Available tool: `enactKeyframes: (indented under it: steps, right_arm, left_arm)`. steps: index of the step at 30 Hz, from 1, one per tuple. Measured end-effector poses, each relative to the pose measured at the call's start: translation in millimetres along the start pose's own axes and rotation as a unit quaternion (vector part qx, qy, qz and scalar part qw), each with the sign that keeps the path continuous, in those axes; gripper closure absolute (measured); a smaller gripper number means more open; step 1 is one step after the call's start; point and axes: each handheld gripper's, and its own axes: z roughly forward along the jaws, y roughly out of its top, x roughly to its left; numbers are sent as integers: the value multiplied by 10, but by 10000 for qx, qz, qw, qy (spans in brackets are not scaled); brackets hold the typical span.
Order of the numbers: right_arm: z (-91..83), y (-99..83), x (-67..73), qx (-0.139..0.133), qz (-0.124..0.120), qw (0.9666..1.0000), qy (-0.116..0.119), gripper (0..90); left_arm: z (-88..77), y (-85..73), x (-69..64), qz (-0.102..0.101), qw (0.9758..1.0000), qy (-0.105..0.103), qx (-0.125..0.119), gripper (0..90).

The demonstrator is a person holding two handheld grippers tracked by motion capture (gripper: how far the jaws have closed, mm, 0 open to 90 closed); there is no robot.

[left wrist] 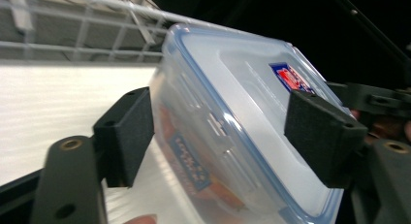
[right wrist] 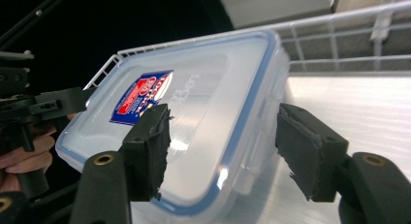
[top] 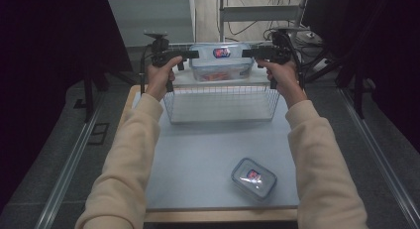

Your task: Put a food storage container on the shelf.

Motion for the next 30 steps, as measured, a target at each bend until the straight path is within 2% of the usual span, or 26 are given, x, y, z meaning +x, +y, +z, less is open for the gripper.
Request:
enactKeyframes:
  steps: [3, 5, 10, 13, 15, 21, 23, 26, 29, 30]
  right_arm:
    - [-121, -33, 19, -126, -202, 9997, 16, 366]
    - [-219, -80, 30, -143, -370, 9992, 34, 362]
    - [-398, -265, 44, -143, -597, 9980, 155, 346]
    - [-496, -435, 46, -143, -695, 9972, 229, 344]
    - [-557, -562, 43, -116, -774, 9965, 289, 340]
    - [-721, -967, -14, -95, -877, 9951, 456, 332]
    - [-775, -1095, -55, -105, -871, 9947, 528, 331]
    - [-854, -1279, -125, -150, -852, 9944, 604, 331]
    - [-902, -1452, -199, -128, -796, 9943, 697, 331]
    - [-914, -1503, -220, -99, -784, 9943, 720, 331]
  left_arm:
    - [-127, -18, -74, 198, 9998, 8, -86, 260]
    - [-206, -71, -172, 542, 9985, 56, -9, 290]
    - [-344, -250, -333, 982, 9951, 106, 82, 306]
    - [-427, -371, -383, 1044, 9945, 77, 43, 328]
    - [-463, -463, -414, 1154, 9933, 50, 79, 402]
    - [-356, -712, -455, 1543, 9863, 154, 560, 730]
    - [-286, -754, -445, 1622, 9841, 114, 713, 824]
    - [-178, -778, -445, 1681, 9822, 87, 835, 882]
    - [-73, -770, -451, 1736, 9805, 198, 904, 894]
    - [-37, -760, -445, 1712, 9808, 227, 905, 894]
